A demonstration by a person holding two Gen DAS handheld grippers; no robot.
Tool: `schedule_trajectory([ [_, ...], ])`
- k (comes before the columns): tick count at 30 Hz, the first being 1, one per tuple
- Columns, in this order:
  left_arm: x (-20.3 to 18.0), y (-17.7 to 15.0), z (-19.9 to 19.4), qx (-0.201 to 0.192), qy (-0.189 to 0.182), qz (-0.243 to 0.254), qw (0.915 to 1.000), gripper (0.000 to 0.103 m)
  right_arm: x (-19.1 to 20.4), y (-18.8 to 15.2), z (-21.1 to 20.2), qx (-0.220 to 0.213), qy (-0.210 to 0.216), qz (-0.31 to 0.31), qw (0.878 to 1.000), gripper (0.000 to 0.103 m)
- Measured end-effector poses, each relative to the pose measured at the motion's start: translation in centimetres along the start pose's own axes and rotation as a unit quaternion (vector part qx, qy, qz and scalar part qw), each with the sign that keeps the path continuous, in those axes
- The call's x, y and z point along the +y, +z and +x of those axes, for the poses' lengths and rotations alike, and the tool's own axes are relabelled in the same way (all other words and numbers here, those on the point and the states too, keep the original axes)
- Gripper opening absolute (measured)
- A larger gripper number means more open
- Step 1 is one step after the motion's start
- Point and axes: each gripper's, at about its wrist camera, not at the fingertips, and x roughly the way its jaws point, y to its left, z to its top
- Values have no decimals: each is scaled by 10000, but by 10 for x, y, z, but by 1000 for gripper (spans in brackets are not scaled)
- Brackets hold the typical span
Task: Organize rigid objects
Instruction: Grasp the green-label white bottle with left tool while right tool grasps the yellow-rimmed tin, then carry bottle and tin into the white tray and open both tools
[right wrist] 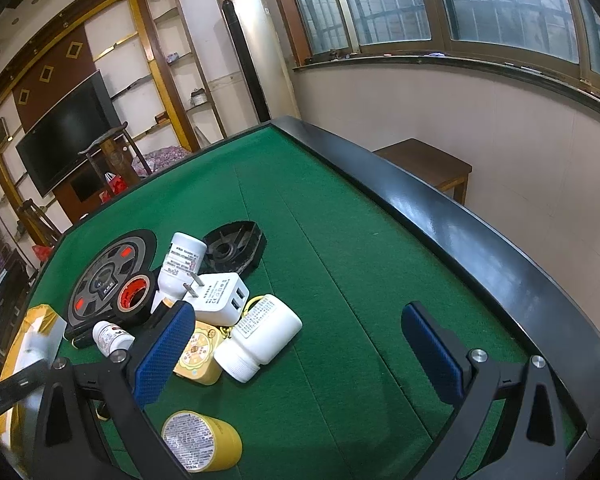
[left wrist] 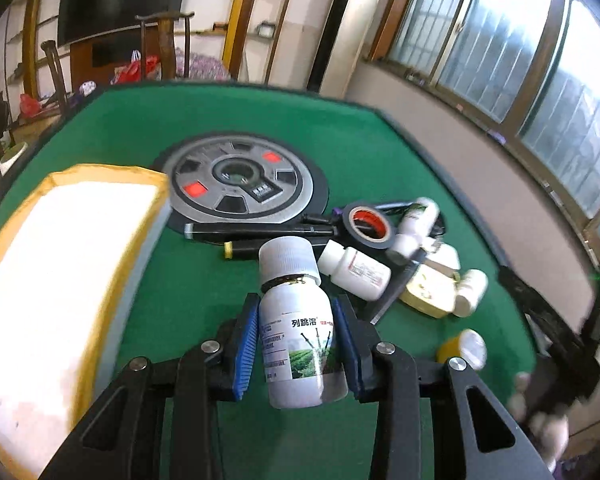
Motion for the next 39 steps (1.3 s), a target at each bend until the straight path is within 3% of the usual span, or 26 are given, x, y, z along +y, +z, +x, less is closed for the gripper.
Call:
schedule_trajectory([
  [3, 14, -9, -26, -96, -92, -115, 9998, 38, 4, 0, -3, 69, 371, -156, 9992, 103],
  [8, 45, -22, -60, -319, -44, -263, 9991, 38, 26, -15, -22, 704, 1132, -945, 9866, 103],
  [11, 64, -28, -72, -393, -24, -438, 9983, 39, 49, -32, -28, 842, 1088, -1667, 9764, 101],
  [15, 88, -34, -83, -491, 97, -666, 9965, 39, 73, -51, -16, 1183, 879, -2209, 9641, 72],
  [19, 116, -39, -97, -580, 252, -917, 9938, 39, 77, -52, -2, 1435, 781, -2213, 9614, 57],
  [20, 122, -40, -100, -601, 271, -964, 9932, 39, 77, -52, 1, 1490, 774, -2172, 9616, 41],
  [27, 157, -36, -111, -590, 259, -1235, 9903, 39, 74, -44, -11, 1716, 997, -1876, 9620, 39],
  [31, 167, -13, -107, -527, 241, -1165, 9915, 39, 105, -19, -38, 1548, 1650, -1772, 9578, 39],
  [34, 174, 11, -97, -491, 160, -1105, 9925, 39, 150, -1, -55, 1540, 2333, -1877, 9416, 39],
  [37, 186, 37, -73, -404, 112, -1193, 9920, 39, 210, 6, -45, 1841, 2936, -1913, 9183, 39],
  [39, 201, 49, -54, -256, -84, -1402, 9898, 39, 251, 3, -36, 1959, 3030, -2026, 9104, 39],
])
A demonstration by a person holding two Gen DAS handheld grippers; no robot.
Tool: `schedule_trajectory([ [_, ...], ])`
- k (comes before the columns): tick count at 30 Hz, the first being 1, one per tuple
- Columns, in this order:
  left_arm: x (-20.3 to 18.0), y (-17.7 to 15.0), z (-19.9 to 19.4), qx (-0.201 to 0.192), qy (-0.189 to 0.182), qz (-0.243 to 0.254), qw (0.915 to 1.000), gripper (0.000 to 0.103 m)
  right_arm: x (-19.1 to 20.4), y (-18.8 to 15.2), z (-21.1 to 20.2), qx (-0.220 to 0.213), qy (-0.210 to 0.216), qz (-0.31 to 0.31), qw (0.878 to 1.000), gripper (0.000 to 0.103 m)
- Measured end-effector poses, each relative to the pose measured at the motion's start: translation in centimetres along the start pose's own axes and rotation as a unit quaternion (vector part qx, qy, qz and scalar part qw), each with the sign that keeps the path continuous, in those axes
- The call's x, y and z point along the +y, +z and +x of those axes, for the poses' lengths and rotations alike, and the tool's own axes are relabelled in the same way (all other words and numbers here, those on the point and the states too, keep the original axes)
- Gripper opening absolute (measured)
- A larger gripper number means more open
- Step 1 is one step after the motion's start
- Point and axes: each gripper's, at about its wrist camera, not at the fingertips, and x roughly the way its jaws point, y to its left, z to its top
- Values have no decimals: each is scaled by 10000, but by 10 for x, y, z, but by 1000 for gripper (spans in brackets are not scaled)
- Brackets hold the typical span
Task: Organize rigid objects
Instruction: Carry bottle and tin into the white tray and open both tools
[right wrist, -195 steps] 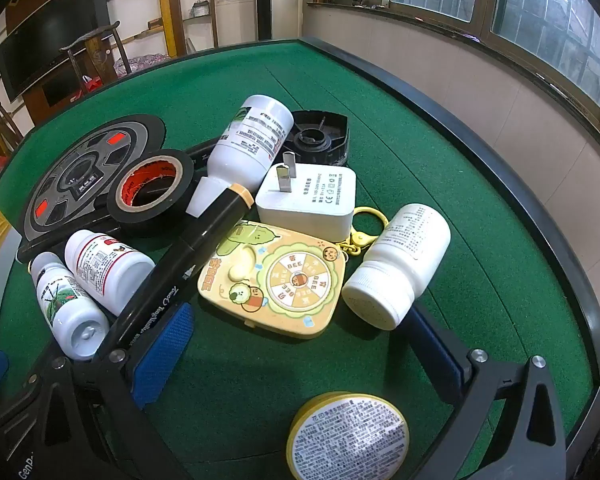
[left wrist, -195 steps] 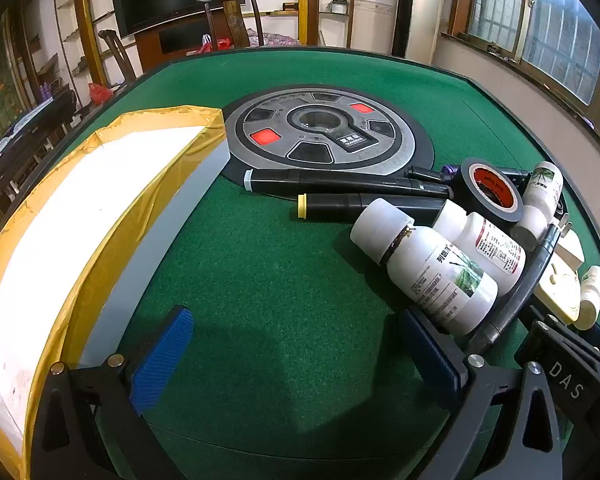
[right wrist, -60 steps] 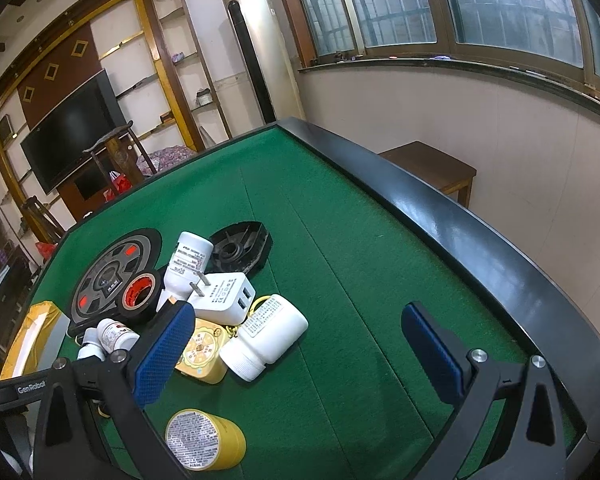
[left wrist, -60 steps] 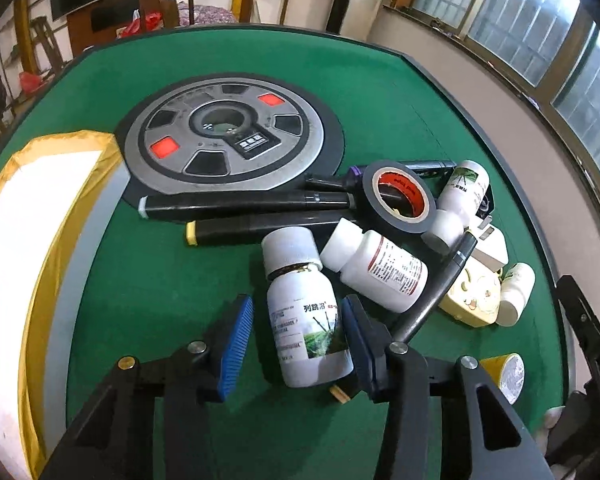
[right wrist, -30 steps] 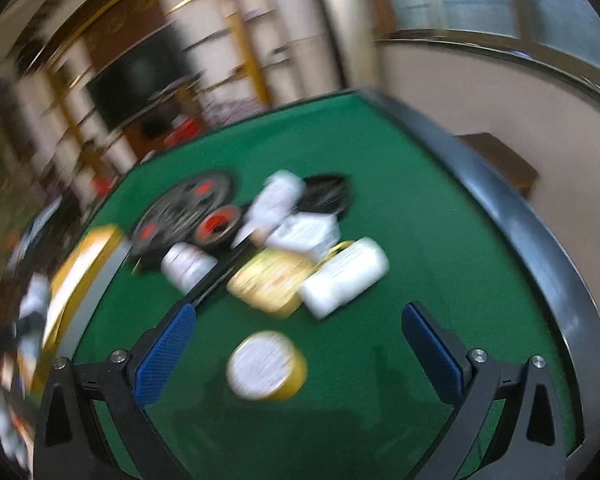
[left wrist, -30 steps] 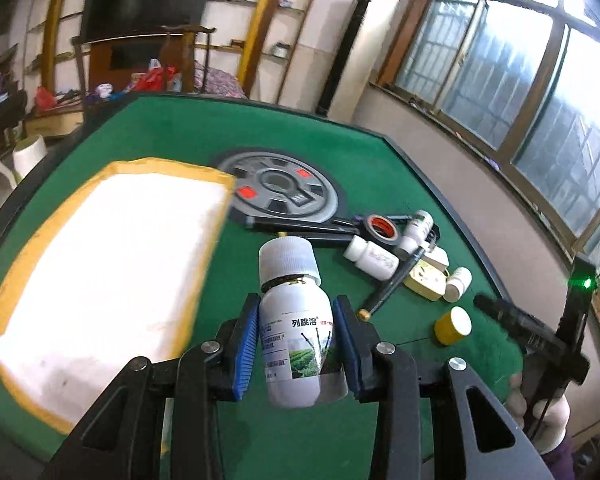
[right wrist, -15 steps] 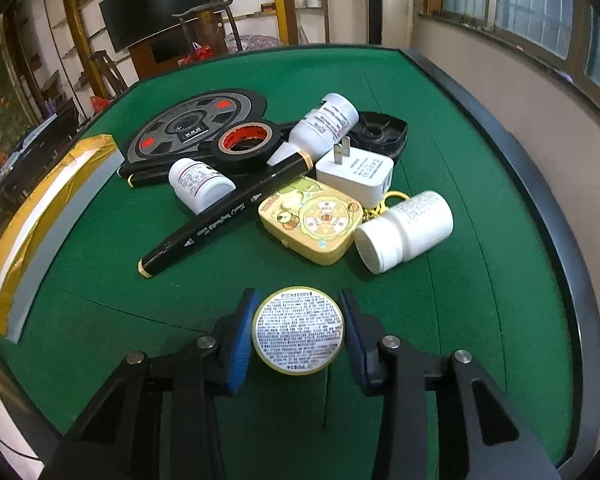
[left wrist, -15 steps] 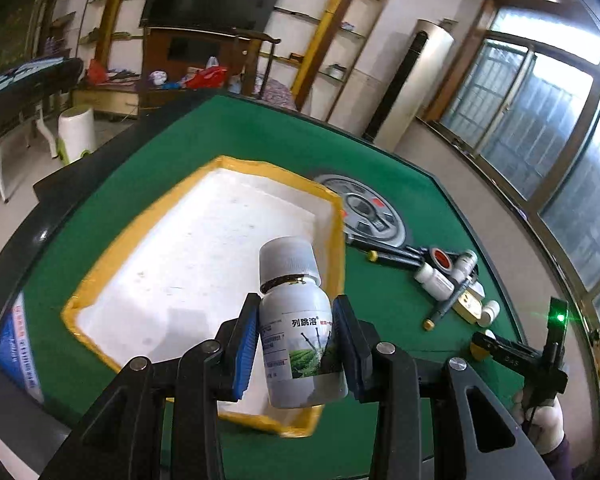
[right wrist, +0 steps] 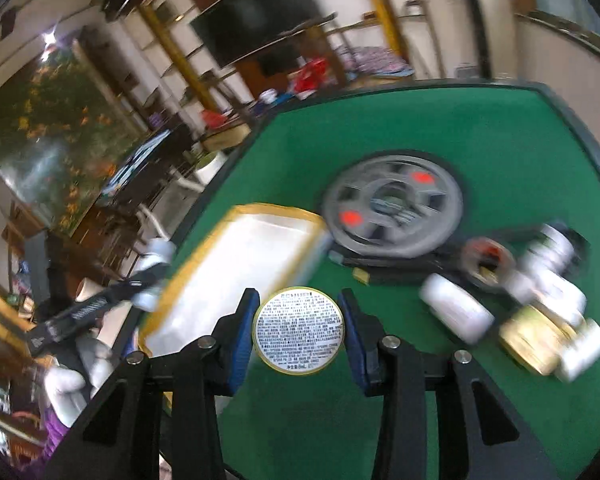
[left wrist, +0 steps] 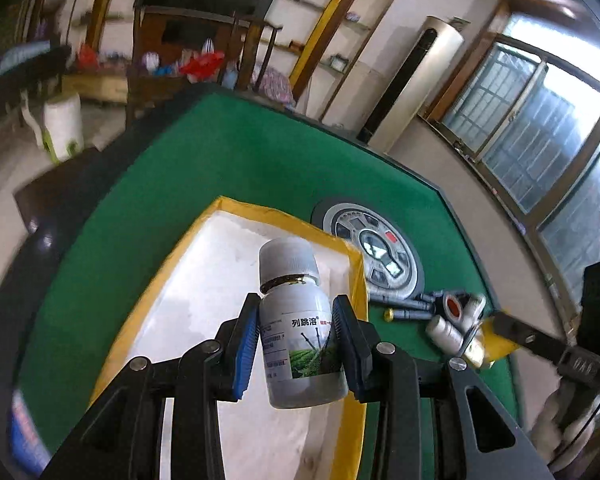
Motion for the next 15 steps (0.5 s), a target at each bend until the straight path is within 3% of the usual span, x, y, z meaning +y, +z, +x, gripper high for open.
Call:
schedule_trajectory([
  [2, 7, 11, 23, 129, -33, -107, 9999, 39, 18, 19, 38, 234, 67, -4, 9997, 39],
  [8, 24, 30, 84, 551, -80, -299, 9980, 39, 35, 47, 133, 745, -248, 94, 9969, 39],
  [15, 34, 28, 114, 708, -294, -411, 9962, 38, 27, 46, 171, 1020, -665, 83, 9925, 39],
])
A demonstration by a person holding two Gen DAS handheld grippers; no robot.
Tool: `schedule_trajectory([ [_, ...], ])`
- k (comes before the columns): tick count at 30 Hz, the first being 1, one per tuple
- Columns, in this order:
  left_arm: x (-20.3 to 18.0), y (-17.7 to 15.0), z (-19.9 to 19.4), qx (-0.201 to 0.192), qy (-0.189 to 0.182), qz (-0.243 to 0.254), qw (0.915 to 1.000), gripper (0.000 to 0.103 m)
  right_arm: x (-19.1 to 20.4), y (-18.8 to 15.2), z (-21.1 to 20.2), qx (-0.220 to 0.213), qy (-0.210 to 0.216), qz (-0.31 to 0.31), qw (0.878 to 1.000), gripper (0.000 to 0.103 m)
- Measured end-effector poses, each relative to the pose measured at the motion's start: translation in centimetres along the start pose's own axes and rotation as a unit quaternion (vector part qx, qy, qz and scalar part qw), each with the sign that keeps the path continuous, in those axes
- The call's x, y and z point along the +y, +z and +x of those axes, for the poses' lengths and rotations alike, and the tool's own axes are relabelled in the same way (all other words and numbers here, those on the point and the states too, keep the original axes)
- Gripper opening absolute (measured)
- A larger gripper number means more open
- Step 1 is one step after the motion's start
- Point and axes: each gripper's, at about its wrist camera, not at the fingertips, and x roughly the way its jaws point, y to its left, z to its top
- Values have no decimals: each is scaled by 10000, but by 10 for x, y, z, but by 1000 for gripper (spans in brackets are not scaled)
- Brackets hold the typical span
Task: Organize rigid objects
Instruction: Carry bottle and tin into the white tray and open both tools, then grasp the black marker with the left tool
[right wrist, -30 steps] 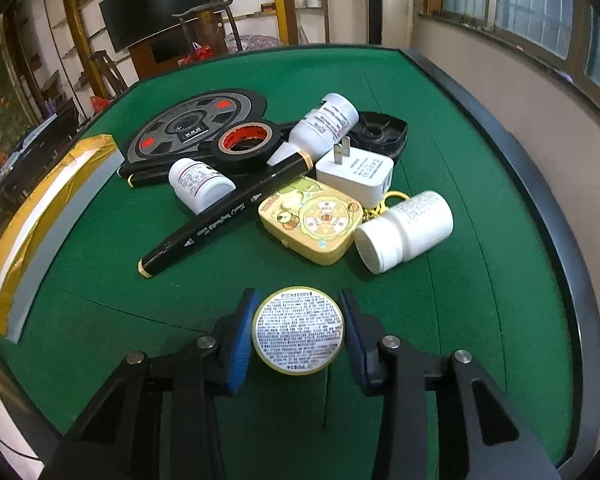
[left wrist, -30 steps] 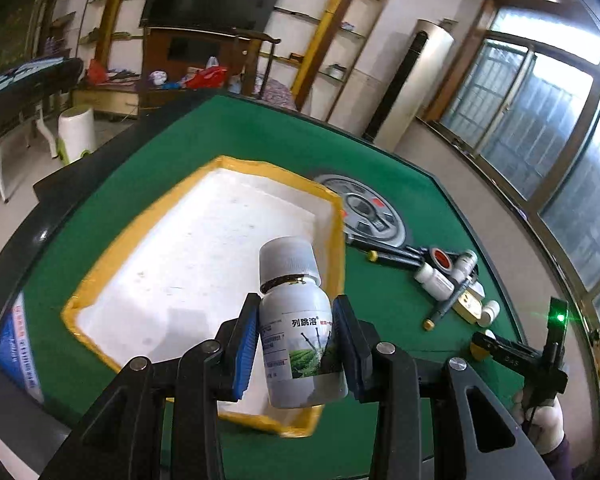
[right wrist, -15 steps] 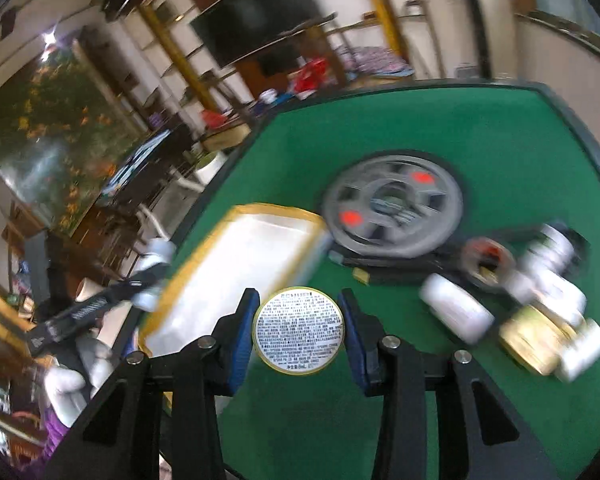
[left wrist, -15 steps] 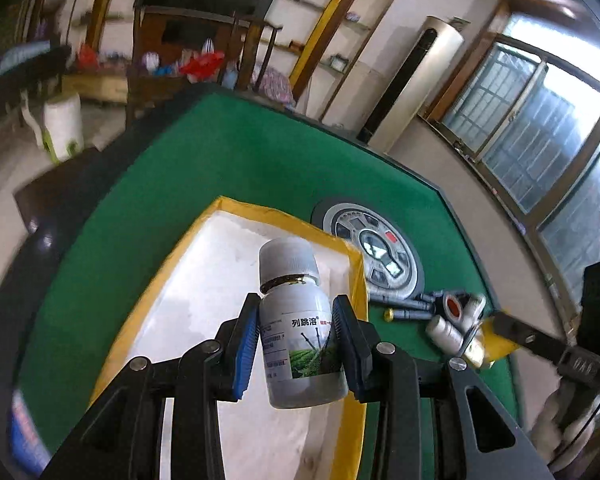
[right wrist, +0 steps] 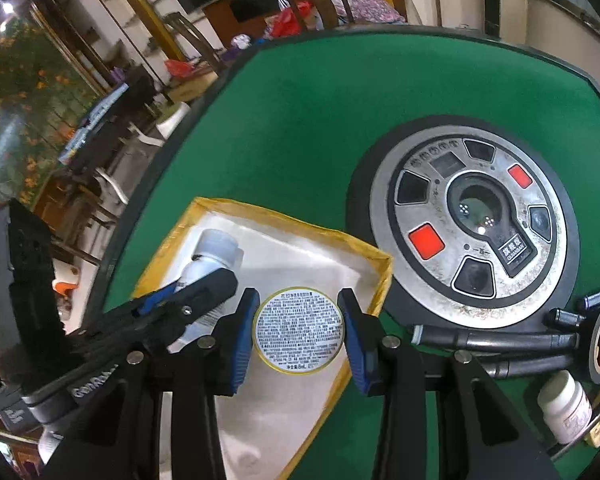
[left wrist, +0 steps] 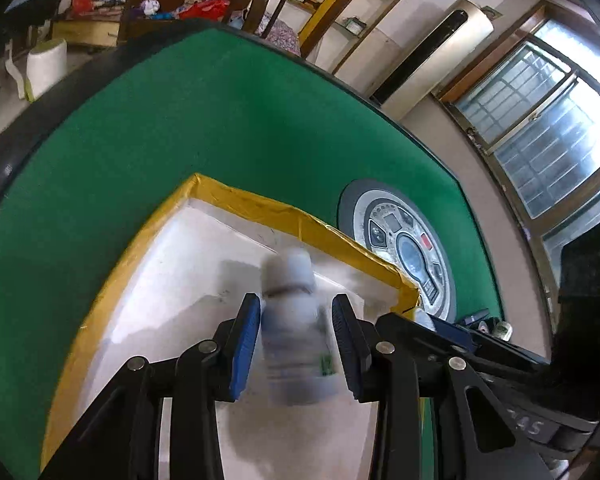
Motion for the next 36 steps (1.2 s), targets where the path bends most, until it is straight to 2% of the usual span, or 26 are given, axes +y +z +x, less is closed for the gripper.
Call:
schedule_trajectory([
  [6, 12, 1, 4, -62, -339, -264, 9991, 41, -3, 6, 8, -108, -127, -8, 9999, 41],
  [11, 22, 0, -7, -206, -468, -575, 9970, 57, -6, 4, -1, -282, 6, 23, 9996, 54],
  [14, 21, -4, -18, -375, -355, -592, 9969, 58, -8, 3, -17, -512, -87, 95, 9986, 56],
  [16, 23, -8, -20, -449, -74, -698, 9965, 58, -12, -2, -32, -646, -49, 92, 9979, 58],
  [18, 34, -18, -19, -358, 199, -989, 9943, 58, -17, -12, -49, -799, -46, 70, 9968, 62],
  [21, 45, -29, -26, -464, 62, -1277, 9907, 58, -30, -32, -70, -936, -14, 66, 9956, 63],
  [24, 49, -43, -38, -551, 186, -1424, 9881, 58, -45, -53, -88, -1030, 33, 185, 9945, 63],
  [30, 49, -76, -62, -929, 572, -1372, 9845, 58, -86, -92, -120, -1199, 151, 597, 9909, 63],
  [33, 49, -78, -64, -855, 669, -1385, 9844, 58, -102, -108, -131, -1295, 124, 686, 9891, 63],
  [36, 55, -70, -64, -747, 604, -1722, 9804, 59, -113, -122, -143, -1422, 94, 734, 9871, 63],
])
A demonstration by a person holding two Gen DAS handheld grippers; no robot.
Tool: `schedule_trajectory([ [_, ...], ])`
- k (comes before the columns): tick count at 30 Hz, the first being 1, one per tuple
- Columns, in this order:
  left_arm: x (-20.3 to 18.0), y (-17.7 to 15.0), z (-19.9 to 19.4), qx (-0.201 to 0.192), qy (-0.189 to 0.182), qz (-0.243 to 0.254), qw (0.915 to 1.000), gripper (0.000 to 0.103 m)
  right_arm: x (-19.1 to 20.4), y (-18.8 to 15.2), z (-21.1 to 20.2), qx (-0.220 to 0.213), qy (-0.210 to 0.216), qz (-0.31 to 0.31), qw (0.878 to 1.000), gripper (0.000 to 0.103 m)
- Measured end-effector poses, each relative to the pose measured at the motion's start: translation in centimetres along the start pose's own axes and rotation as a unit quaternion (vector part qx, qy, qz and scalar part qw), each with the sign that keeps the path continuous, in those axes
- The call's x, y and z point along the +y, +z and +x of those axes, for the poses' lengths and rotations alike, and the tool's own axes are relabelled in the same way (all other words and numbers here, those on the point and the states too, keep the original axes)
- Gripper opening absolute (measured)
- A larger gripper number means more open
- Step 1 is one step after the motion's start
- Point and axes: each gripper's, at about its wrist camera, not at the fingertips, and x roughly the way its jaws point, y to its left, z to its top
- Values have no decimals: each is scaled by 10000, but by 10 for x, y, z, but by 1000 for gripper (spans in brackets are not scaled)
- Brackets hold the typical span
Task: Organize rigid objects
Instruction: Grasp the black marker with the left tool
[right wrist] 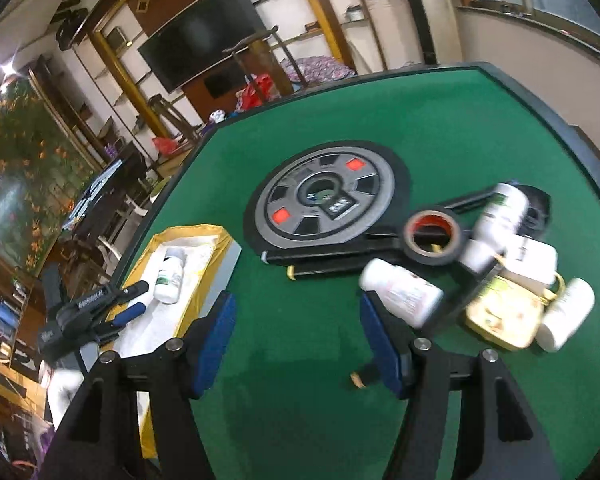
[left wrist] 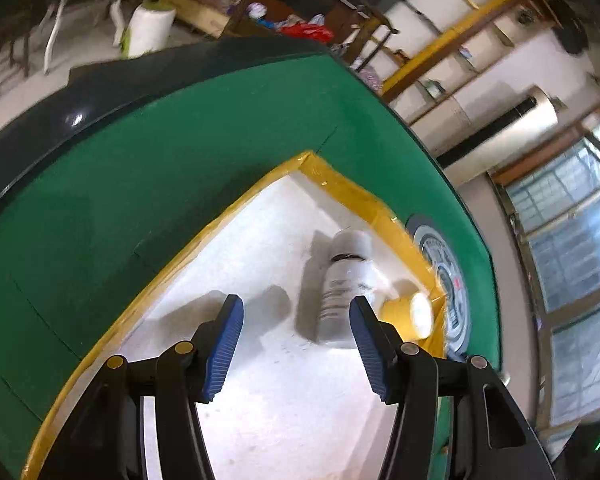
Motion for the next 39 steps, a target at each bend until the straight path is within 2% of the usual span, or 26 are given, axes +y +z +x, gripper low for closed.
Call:
schedule_trajectory([
  [4, -19, 6, 13, 217, 98, -61, 9997, 63, -14, -12, -19, -141, 65, 125, 9998, 63],
  [8, -46, 9, 23, 655, -313, 4, 9974, 63, -31, -18, -29, -210, -14, 260, 9994, 63],
  [11, -74, 5, -9, 216, -386, 368, 9983, 65, -55, -21, -35, -293, -83, 537, 9981, 63],
  [12, -86, 1, -22, 31, -367, 645, 9972, 69, -61, -21, -37, -341, -112, 606, 9975, 63],
  [13, -100, -6, -34, -116, -326, 953, 9948, 80, -70, -22, -40, -418, -167, 689, 9966, 63],
  [15, -122, -20, -45, -181, -307, 1443, 9889, 91, -87, -25, -45, -600, -349, 833, 9941, 63],
  [16, -134, -29, -46, -141, -313, 1698, 9849, 97, -94, -26, -47, -664, -426, 883, 9930, 63],
  [19, -162, -66, -38, 148, -324, 2560, 9660, 97, -116, -28, -45, -799, -592, 1088, 9891, 63],
  [20, -173, -82, -30, 263, -318, 2866, 9572, 97, -126, -30, -43, -844, -639, 1170, 9875, 63],
  [25, -208, -142, 11, 696, -202, 3767, 9235, 97, -152, -35, -41, -1066, -963, 1271, 9814, 63],
  [27, -223, -162, 23, 820, -189, 3978, 9136, 97, -162, -36, -41, -1212, -1157, 1273, 9776, 63],
  [30, -243, -190, 37, 802, -127, 4359, 8963, 97, -174, -37, -48, -1390, -1125, 1512, 9722, 63],
  [34, -272, -219, 54, 419, 77, 4907, 8703, 97, -183, -37, -43, -1309, -1096, 1623, 9719, 65],
  [36, -280, -228, 62, 243, 248, 5140, 8571, 88, -186, -37, -41, -1248, -1049, 1671, 9724, 65],
  [37, -283, -232, 66, 202, 352, 5220, 8520, 69, -188, -38, -40, -1221, -1008, 1706, 9725, 65],
  [38, -283, -234, 74, 372, 360, 5267, 8485, 40, -190, -38, -39, -1185, -963, 1747, 9727, 65],
  [39, -283, -235, 79, 556, 291, 5222, 8505, 29, -193, -38, -38, -1146, -917, 1802, 9726, 65],
])
